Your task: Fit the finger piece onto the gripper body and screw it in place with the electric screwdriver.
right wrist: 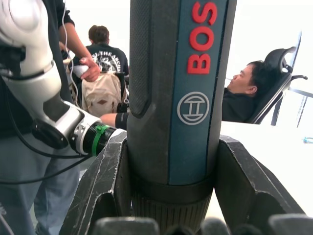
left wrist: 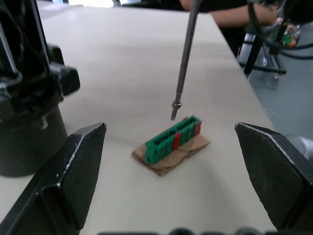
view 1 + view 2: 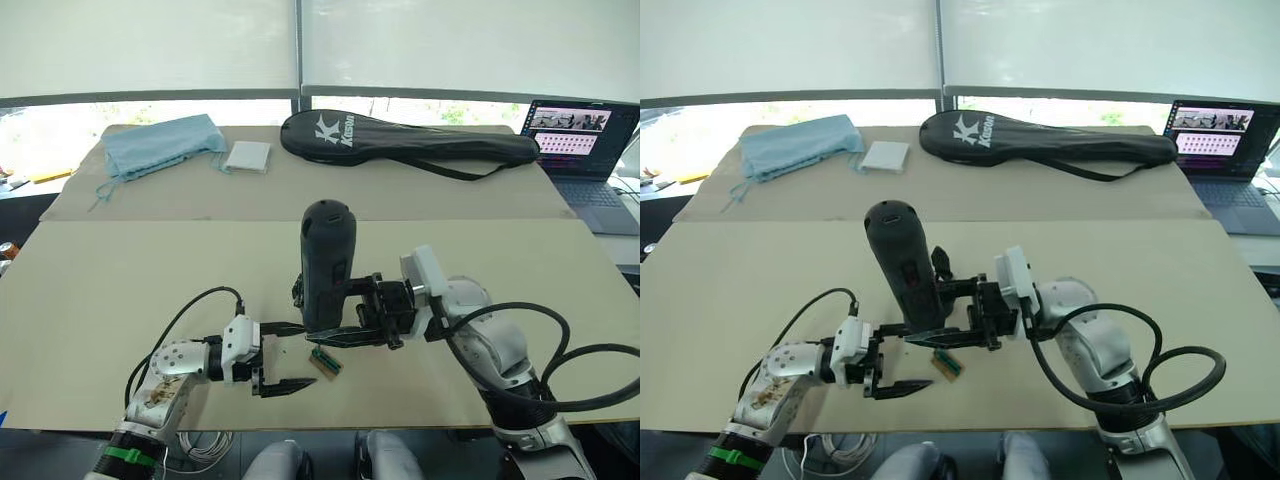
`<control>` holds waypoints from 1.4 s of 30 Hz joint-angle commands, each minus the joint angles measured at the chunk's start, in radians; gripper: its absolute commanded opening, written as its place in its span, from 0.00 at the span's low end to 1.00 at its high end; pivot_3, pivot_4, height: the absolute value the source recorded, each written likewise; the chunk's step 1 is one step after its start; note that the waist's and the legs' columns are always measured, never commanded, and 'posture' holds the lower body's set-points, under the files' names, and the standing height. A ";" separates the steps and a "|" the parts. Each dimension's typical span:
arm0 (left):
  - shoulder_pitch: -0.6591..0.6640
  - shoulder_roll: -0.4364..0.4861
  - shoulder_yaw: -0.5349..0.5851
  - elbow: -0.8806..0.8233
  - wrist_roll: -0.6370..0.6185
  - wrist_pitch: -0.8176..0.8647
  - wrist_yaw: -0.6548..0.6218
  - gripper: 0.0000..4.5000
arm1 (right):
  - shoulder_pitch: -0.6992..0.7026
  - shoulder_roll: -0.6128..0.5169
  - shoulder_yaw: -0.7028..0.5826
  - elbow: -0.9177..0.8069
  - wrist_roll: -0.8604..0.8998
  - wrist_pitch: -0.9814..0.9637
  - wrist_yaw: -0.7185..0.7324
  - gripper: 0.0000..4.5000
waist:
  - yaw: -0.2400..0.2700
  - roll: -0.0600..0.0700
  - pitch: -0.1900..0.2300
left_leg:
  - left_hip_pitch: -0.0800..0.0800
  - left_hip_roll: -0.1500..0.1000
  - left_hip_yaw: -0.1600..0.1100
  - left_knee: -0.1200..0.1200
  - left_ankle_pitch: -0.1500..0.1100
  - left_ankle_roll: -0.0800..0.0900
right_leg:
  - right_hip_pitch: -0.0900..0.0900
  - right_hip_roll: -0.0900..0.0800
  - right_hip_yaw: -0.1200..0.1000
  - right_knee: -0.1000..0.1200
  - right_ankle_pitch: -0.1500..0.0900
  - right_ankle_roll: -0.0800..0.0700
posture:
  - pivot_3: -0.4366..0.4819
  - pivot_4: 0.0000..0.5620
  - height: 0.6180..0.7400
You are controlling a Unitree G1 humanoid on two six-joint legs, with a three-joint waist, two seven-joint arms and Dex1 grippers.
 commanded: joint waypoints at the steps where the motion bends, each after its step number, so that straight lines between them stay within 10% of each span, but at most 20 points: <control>1: 0.020 0.033 0.063 -0.076 -0.089 0.031 -0.022 0.99 | -0.055 0.011 -0.053 -0.077 0.070 0.023 -0.036 0.43 | -0.002 0.000 0.000 | 0.000 0.000 0.000 0.000 0.000 0.000 | 0.000 0.000 0.000 0.000 0.000 0.000 | 0.48 0.27 1.00; 20: 0.053 0.141 0.273 -0.158 -0.286 0.284 0.025 0.99 | -0.232 -0.021 -0.151 -0.121 0.222 0.174 -0.135 0.43 | -0.017 0.001 0.001 | 0.000 0.000 0.000 -0.001 0.002 -0.003 | 0.000 0.002 -0.007 0.000 0.000 0.000 | 0.48 0.27 1.00; 42: -0.143 -0.119 0.035 0.205 0.164 0.039 0.276 0.99 | -0.172 -0.064 -0.178 -0.132 0.222 0.163 -0.089 0.43 | -0.017 0.000 0.001 | 0.001 -0.001 0.000 0.000 0.003 -0.005 | 0.002 0.001 -0.009 0.001 0.000 0.000 | 0.48 0.27 1.00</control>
